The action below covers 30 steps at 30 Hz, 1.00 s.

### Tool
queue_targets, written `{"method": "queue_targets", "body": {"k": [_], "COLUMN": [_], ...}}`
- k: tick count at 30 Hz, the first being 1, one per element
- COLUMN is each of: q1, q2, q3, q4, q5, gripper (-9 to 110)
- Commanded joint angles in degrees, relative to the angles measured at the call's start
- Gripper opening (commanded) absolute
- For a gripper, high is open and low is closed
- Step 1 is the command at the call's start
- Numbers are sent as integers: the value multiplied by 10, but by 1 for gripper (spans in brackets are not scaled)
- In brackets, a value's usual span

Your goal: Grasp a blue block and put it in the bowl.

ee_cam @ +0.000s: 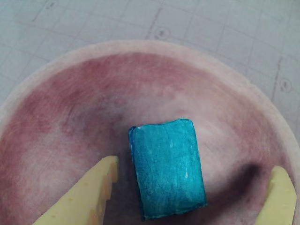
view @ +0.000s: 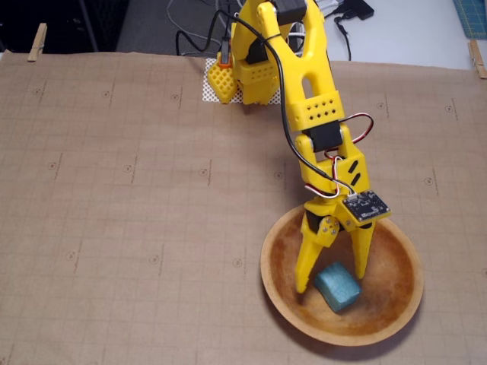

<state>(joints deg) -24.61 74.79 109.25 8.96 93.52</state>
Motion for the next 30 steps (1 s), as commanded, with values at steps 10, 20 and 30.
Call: {"method": "queue_targets", "body": {"k": [10, 20, 30], "q1": [3, 8, 84], "q2": [262, 451, 741], "q3": [105, 221, 301], "q4": [-11, 6, 244], "q5": [-4, -4, -5], "gripper": [41, 41, 23]}}
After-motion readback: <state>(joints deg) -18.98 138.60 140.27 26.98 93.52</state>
